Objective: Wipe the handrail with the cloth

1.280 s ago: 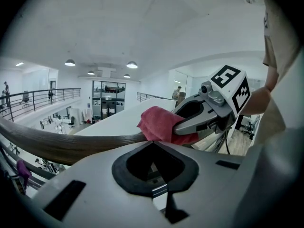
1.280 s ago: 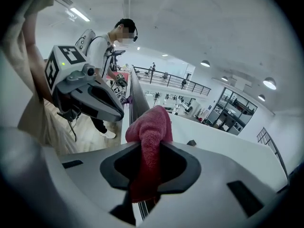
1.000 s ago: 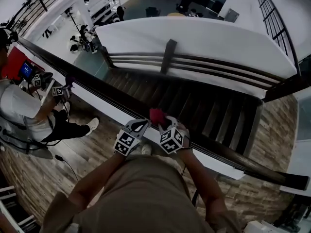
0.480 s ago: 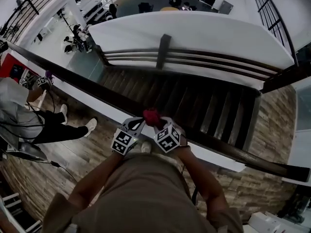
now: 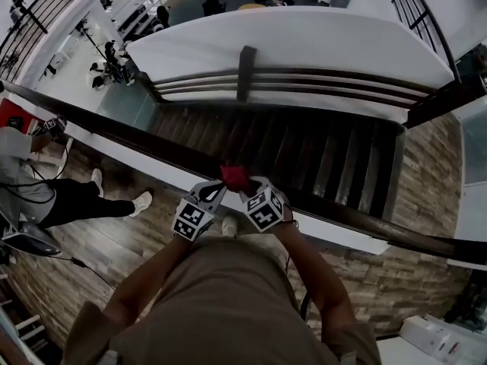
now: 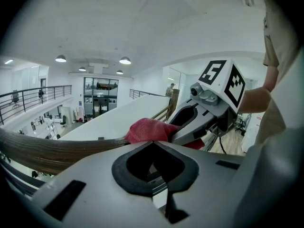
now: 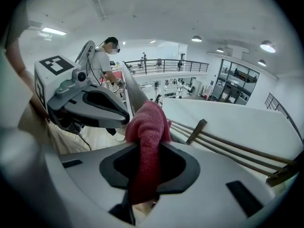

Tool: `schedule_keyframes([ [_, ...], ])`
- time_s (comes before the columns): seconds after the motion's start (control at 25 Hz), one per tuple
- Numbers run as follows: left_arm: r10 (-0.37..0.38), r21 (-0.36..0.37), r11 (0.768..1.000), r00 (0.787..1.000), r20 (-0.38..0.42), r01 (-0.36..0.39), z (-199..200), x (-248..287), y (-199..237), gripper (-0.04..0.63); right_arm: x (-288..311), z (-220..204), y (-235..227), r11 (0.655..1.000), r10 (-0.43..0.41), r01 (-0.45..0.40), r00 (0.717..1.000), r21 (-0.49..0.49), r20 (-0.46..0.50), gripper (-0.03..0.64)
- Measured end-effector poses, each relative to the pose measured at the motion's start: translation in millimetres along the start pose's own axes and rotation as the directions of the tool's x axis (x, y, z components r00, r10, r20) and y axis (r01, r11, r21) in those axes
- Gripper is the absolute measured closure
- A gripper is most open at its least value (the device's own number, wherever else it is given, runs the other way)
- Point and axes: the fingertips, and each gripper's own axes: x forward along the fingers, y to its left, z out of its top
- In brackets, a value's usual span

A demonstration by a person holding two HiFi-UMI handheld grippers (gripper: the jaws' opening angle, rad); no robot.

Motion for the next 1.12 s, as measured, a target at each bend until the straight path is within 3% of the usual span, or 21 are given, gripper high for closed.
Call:
schedule_keyframes([
  [0.4,-0.065,0.039,0.997,0.998,-0.018,0.066,12,32,-40,0.580,-27,-31,-27,0.993,-0.002,0.000,1.000,0.116,0.016,0.520],
  [0.72,-0.050,0.044,0.998,0.998,-0.023,0.051,20,46,-75,0.580,-51,-55,-39,0.991,0.005,-0.009,1.000,0.132,0.029,0.520],
  [1.12,-0.036,0.038,0.999,0.999,-0.025,0.037,36,75,-166,0.580,-109,-125,-68,0.989,0.003,-0.004,1.000,0.145,0.011,0.520],
])
